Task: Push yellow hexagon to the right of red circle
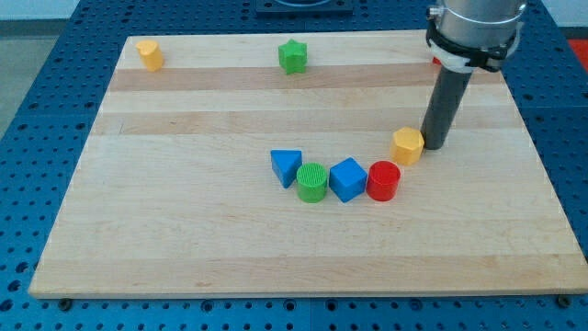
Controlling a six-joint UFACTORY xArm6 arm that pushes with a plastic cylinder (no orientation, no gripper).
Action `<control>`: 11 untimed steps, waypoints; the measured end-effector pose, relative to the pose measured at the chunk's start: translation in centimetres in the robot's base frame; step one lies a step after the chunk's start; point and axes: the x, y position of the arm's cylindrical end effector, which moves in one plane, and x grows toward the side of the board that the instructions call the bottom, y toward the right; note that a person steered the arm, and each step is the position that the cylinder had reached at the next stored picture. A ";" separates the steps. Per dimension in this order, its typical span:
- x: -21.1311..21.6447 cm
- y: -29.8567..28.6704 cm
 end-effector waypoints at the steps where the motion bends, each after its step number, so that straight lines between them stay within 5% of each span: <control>1: -0.3 -0.8; 5: -6.9 -0.8; 11: -3.6 -3.5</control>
